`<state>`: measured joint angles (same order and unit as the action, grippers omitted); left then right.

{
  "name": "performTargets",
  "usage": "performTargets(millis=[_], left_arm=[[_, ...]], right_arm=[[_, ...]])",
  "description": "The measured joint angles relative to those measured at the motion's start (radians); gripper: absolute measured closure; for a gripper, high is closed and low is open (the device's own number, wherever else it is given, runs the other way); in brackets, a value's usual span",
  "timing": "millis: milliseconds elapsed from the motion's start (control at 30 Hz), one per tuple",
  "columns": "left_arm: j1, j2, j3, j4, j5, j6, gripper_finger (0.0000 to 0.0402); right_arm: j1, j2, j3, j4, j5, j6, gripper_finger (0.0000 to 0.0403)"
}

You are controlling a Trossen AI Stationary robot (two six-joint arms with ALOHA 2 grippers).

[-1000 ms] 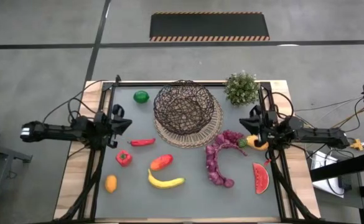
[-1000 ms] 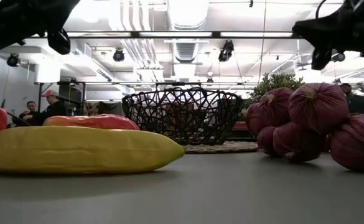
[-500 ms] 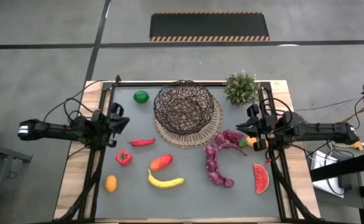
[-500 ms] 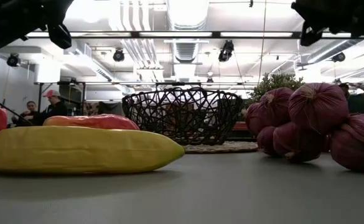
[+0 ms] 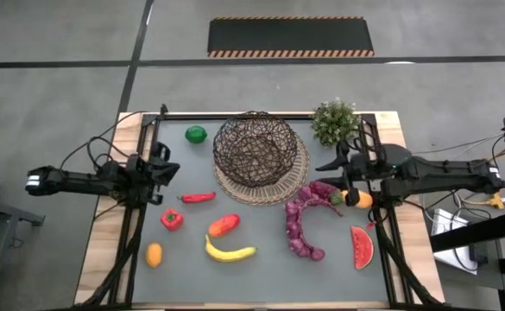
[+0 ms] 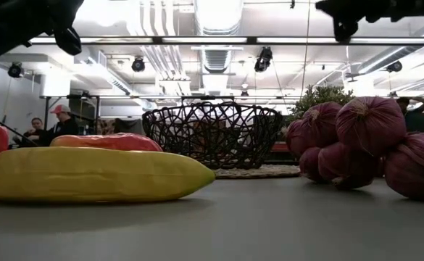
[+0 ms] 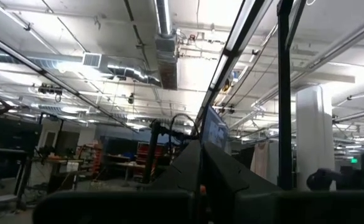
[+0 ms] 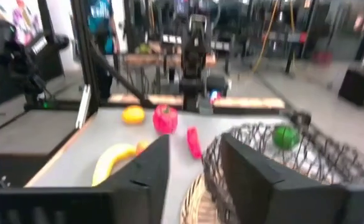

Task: Build produce basket
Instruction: Put the purple garlic into the basket

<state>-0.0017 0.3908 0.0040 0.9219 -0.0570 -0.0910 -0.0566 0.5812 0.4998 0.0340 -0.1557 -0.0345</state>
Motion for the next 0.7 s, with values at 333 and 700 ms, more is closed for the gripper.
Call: performTargets(millis=[333, 700], left_arm=[[0.000, -0.008, 0.003, 0.004, -0.004, 0.052, 0.0402], [0.000, -0.021, 0.003, 0.012, -0.008, 0.098, 0.0402]], right_arm=[[0.051, 0.209, 0.163, -0.182, -0.001, 0.083, 0.0169], [0.159, 0.464, 0.377, -0.583, 0.144, 0.095, 0.0176]])
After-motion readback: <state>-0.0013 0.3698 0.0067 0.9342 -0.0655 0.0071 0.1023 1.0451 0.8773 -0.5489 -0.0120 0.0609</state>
